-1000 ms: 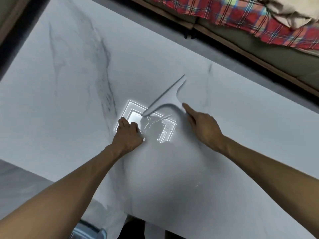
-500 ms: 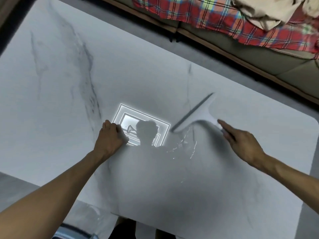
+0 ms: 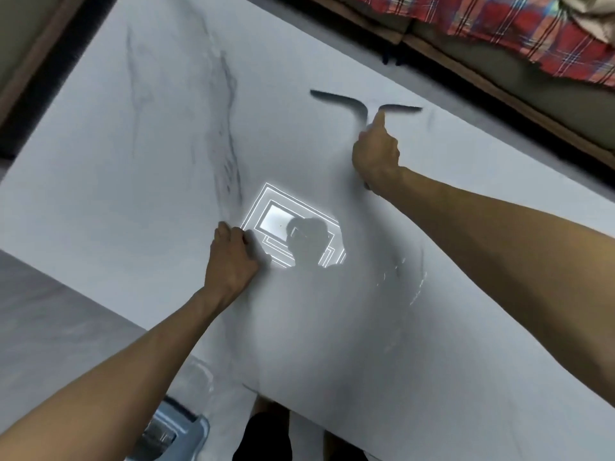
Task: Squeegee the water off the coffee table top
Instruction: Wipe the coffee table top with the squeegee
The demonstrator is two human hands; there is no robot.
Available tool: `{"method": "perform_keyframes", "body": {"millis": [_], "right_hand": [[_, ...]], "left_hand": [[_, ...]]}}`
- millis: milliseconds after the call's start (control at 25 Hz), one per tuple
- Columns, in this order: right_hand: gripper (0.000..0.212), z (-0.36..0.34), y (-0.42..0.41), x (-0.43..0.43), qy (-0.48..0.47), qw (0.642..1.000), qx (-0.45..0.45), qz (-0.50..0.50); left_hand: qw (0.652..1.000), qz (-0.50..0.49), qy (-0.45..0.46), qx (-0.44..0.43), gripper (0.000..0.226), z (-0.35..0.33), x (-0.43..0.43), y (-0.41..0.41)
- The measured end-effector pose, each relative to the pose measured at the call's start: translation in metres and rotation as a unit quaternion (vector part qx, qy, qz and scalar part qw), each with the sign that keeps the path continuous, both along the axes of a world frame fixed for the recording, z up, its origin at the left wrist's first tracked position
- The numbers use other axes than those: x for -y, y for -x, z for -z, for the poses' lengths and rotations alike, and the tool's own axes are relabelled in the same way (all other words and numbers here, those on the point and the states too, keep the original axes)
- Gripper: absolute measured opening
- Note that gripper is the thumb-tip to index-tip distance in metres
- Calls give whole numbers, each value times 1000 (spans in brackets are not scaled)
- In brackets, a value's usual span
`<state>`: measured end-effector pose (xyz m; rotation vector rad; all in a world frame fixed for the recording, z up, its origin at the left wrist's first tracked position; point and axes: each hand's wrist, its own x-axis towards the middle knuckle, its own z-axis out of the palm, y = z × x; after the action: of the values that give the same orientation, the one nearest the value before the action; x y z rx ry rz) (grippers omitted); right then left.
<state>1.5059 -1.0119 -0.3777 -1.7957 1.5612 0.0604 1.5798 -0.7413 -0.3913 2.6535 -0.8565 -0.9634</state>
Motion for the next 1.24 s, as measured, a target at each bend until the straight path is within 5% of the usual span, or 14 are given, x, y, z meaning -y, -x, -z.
{"method": "perform_keyframes", "body": {"millis": [200, 360, 480, 640, 760, 1240], "right_hand": [[51, 1, 40, -70, 36, 959, -5, -281], [50, -5, 125, -86, 33, 912, -36, -407], [53, -18, 207, -69, 26, 894, -88, -438], [52, -41, 304, -37, 43, 893, -169, -415], [50, -56, 344, -18, 55, 896, -201, -392], [43, -12, 267, -65, 42, 859, -58, -507]], "left_hand": [[994, -104, 21, -18, 4, 1, -8, -1], [993, -108, 38, -33, 5, 0, -4, 11], [995, -89, 31, -37, 12, 2, 9, 30], [998, 60, -15, 15, 31, 8, 29, 59], [997, 58, -35, 38, 30, 12, 32, 66], [999, 32, 10, -22, 27, 8, 41, 83]]}}
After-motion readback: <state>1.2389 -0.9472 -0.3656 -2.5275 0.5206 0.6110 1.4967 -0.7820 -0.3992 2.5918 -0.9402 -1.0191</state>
